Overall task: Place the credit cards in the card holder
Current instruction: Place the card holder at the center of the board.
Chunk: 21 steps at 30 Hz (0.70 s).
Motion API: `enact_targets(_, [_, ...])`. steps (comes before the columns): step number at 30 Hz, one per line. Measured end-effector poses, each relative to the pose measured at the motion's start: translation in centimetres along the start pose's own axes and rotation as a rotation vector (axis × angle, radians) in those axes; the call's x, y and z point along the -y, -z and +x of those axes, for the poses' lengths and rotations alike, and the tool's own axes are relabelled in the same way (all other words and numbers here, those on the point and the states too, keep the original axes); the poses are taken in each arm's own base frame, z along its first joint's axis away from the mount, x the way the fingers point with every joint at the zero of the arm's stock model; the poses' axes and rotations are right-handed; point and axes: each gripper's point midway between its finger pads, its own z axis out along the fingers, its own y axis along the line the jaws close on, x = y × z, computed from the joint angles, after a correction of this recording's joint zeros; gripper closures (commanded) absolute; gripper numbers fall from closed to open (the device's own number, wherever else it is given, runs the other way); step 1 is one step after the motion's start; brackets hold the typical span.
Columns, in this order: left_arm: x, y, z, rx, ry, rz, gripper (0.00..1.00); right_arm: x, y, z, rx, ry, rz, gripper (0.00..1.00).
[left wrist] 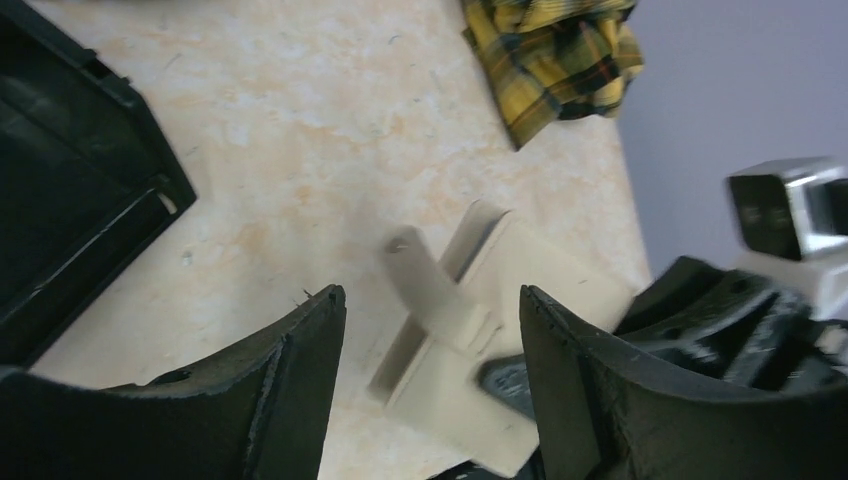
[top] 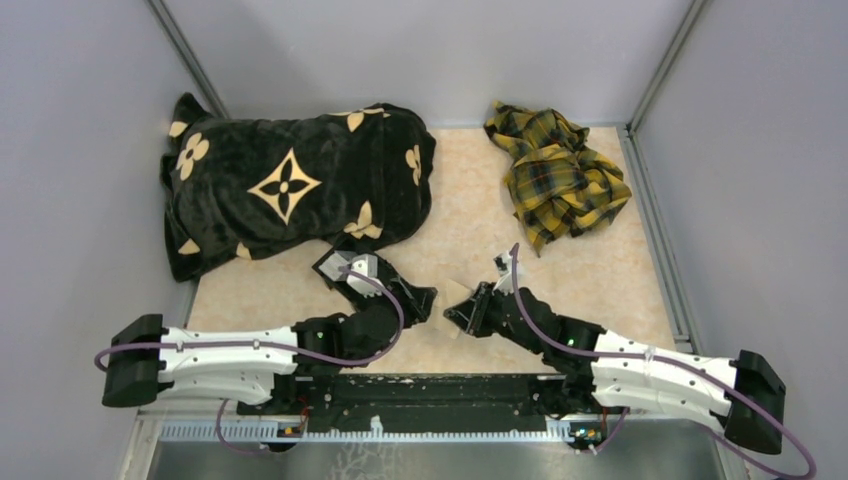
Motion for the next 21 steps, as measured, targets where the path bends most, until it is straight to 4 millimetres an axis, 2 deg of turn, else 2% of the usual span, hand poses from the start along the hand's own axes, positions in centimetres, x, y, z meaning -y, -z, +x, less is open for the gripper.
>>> enact_targets(6, [-3.1,0.3,0.9,-0.017,-0.097,-0.134,0.29,1.6,0.8,-2.9,0.031,0.124,0.226,1.00])
enact_targets(13, [-4.0,0.5,0.8,-0.023,-0.132,-0.183,0.29,3.5,3.3,-7.1,0.053,0.275,0.546,1.00])
enact_targets(16, [-4.1,0.7,0.8,-0.027,-0.126,-0.186,0.29,5.2,4.3,-7.9,0.021,0.343,0.700,1.00])
enact_targets(21, [-3.8,1.2,0.9,-0.038,-0.099,-0.171,0.29,7.8,5.4,-7.8,-0.076,0.458,0.907,1.00])
